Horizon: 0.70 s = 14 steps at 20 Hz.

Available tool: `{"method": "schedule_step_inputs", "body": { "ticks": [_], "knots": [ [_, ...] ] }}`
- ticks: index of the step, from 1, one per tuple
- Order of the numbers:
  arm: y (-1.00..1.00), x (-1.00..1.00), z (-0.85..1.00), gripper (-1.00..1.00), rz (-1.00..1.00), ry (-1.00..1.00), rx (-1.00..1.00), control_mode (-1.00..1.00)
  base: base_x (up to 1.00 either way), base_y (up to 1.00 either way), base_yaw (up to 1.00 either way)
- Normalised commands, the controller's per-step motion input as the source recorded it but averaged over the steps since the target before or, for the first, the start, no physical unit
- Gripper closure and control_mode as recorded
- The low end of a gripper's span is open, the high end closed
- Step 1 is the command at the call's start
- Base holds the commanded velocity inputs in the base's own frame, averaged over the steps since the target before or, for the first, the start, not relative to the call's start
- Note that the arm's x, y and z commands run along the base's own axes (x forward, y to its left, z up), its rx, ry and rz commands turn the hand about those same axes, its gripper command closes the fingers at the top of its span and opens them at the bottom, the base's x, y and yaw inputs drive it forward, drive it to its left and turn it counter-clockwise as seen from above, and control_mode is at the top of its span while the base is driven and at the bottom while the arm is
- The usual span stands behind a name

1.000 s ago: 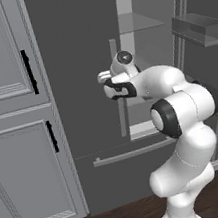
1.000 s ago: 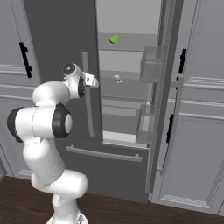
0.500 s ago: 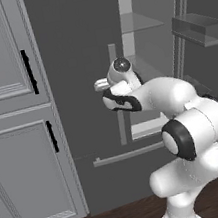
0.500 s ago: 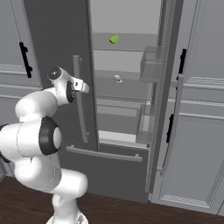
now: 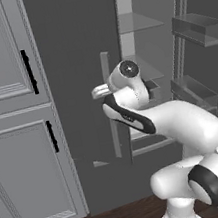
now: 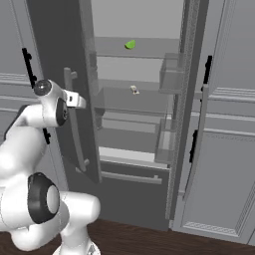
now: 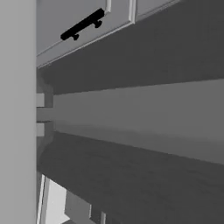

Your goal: Grab a lemon wedge from the fridge and one ice cube from the ice bowl, and put them in the glass of lemonade.

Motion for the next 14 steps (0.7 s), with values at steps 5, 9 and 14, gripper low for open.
{"method": "schedule_step_inputs", "body": {
  "ticks": [5, 9, 14],
  "knots": [
    [0.26, -1.0, 0.8, 1.0, 0.22, 0.03, -0.02, -1.0, 0.0, 0.0, 0.0],
    [-0.17, -0.54, 0.57, 1.0, 0.12, 0.0, 0.0, -1.0, 0.0, 0.0, 0.0],
    [-0.53, -0.28, 0.64, 1.0, -0.02, 0.0, 0.03, -1.0, 0.0, 0.0, 0.0]
  ]
}}
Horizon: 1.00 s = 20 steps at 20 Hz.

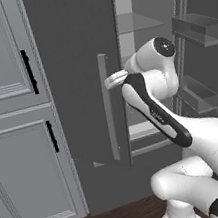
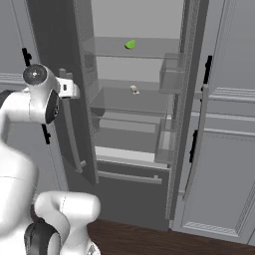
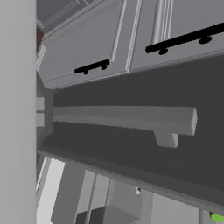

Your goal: Grab a lemon wedge from the fridge and one ice cube from the ice bowl, and put them in the glass of lemonade.

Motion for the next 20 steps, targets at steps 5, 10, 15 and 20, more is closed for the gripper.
{"method": "schedule_step_inputs", "body": {
  "ticks": [5, 10, 15, 20],
  "knots": [
    [-0.73, 0.0, 0.55, 1.0, -0.24, 0.09, 0.1, -1.0, 0.0, 0.0, 0.0],
    [-0.74, -0.04, 0.36, 1.0, -0.27, 0.05, 0.15, -1.0, 0.0, 0.0, 0.0],
    [-0.54, 0.18, 0.08, 1.0, -0.23, 0.1, 0.1, -1.0, 0.0, 0.0, 0.0],
    [0.0, 0.45, -0.01, 1.0, -0.18, 0.13, 0.03, -1.0, 0.0, 0.0, 0.0]
  ]
}}
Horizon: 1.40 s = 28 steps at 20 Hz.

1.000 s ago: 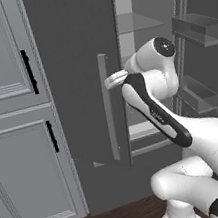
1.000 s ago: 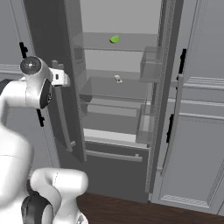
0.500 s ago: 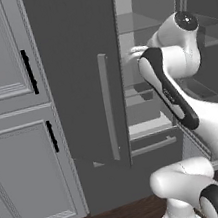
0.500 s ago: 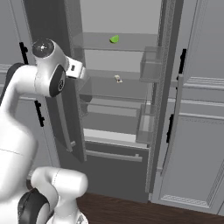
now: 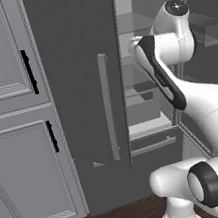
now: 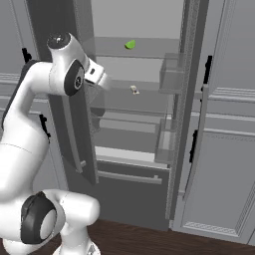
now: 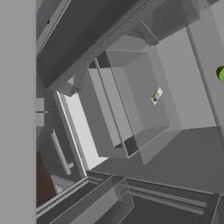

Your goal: Grab a lemon wedge from the fridge and one ice cube from the ice bowl, and put them in the glass of lemonade.

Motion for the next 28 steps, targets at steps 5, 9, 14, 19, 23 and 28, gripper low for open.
{"method": "schedule_step_inputs", "body": {
  "ticks": [5, 9, 14, 19, 23, 28],
  "knots": [
    [-0.03, 0.28, -0.32, -1.0, -0.07, 0.0, 0.1, -1.0, 0.0, 0.0, 0.0],
    [-0.29, 0.0, -0.41, -1.0, 0.0, -0.11, 0.37, -1.0, 0.0, 0.0, 0.0],
    [-0.14, 0.1, -0.48, -1.0, 0.08, -0.13, 0.48, -1.0, 0.0, 0.0, 0.0],
    [0.14, 0.23, -0.08, -1.0, 0.3, 0.21, 0.32, -1.0, 0.0, 0.0, 0.0],
    [0.33, 0.0, 0.0, -1.0, 0.46, 0.42, 0.17, -1.0, 0.0, 0.0, 0.0],
    [0.24, 0.0, -0.09, -1.0, 0.35, 0.19, 0.08, -1.0, 0.0, 0.0, 0.0]
  ]
}}
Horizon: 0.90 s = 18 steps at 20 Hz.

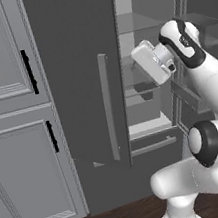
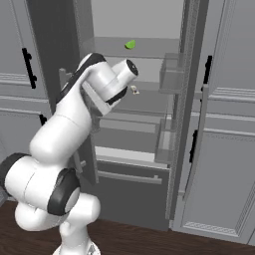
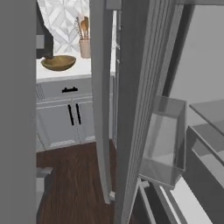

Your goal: Grab a lemon wedge from the fridge and one ice cube from the ice bowl, and put them in the glass of lemonade.

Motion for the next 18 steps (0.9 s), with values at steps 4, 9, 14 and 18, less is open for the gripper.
{"method": "schedule_step_inputs", "body": {
  "ticks": [4, 9, 14, 18],
  "knots": [
    [0.22, 0.58, -0.55, -1.0, 0.06, 0.0, 0.06, -1.0, 0.0, 0.0, 0.0],
    [-0.02, 0.96, -0.52, -1.0, 0.0, 0.0, 0.08, -1.0, 0.0, 0.0, 0.0],
    [-0.27, 0.4, -0.13, -1.0, 0.0, 0.04, 0.2, -1.0, 0.0, 0.0, 0.0],
    [-0.12, 0.03, -0.01, -1.0, 0.01, 0.03, 0.15, -1.0, 0.0, 0.0, 0.0]
  ]
}}
